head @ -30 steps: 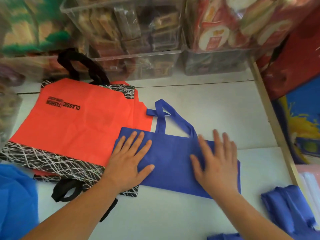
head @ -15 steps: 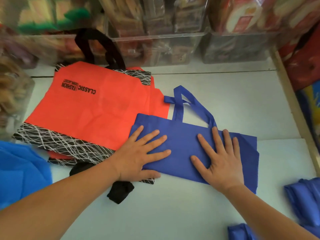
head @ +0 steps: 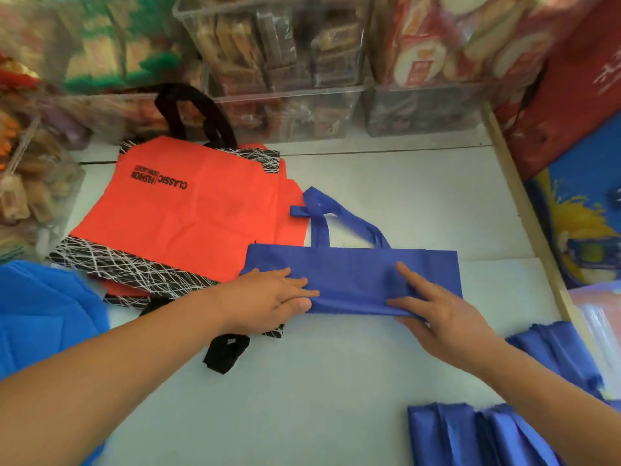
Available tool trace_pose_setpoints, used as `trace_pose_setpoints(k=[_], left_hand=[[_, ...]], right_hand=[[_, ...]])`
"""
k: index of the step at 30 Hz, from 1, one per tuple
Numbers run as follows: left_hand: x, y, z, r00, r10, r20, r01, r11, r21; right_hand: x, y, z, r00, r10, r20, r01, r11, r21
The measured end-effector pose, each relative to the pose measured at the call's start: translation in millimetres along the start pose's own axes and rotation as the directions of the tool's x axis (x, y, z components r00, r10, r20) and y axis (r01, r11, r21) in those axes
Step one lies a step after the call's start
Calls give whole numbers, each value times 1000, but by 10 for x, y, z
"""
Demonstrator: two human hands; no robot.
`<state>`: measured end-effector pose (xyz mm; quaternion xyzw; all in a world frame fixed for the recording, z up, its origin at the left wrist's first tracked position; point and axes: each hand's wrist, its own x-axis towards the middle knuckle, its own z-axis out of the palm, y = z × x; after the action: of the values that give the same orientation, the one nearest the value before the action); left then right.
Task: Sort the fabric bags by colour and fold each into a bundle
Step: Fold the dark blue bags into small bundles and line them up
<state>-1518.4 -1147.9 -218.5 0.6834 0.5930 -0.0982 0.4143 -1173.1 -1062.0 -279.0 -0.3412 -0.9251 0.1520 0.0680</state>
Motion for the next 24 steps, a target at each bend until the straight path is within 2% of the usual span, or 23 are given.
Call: trace_pose_setpoints(k=[2, 4, 5, 7, 9, 11, 13, 15, 16, 19, 21, 24], left_hand=[[-123, 66, 17, 999, 28, -16, -29, 997, -68], [-189, 35, 86, 997, 22, -80, -31, 992, -122], [-210, 12, 114, 993, -21, -119, -3, 980, -198], [-197, -47, 155, 964, -154, -216, 61, 921, -386], [-98, -109, 177, 901, -292, -319, 120, 877, -465], [56, -193, 185, 821, -342, -457, 175, 912, -370], [206, -268, 230, 764, -252, -594, 235, 966, -108], [307, -285, 330, 743, -132, -656, 296, 944, 146], [341, -258, 356, 741, -94, -665, 307, 928, 211], [453, -150, 471, 749, 107, -654, 166, 925, 342], [515, -93, 563, 803, 166, -572, 103, 907, 408], [569, -123, 689, 849, 66, -524, 171, 905, 391]], right_hand=[[100, 166, -162, 984, 26, 177, -38, 997, 68], [204, 226, -406, 895, 170, 413, -218, 973, 71], [255, 244, -499, 849, 239, 472, -294, 955, 46], [380, 259, -626, 816, 330, 474, -363, 932, -25], [510, 256, -632, 877, 334, 347, -286, 941, -182], [600, 342, -444, 979, 175, 104, -125, 919, -373], [622, 406, -206, 996, 84, -25, -84, 846, -527], [651, 462, 9, 990, 100, -97, -136, 840, -525], [657, 483, 82, 984, 115, -133, -166, 850, -500], [575, 498, 207, 959, 172, -227, -238, 921, -307], [508, 496, 237, 955, 209, -212, -247, 954, -169], [533, 478, 195, 949, 315, 2, -310, 936, -169]])
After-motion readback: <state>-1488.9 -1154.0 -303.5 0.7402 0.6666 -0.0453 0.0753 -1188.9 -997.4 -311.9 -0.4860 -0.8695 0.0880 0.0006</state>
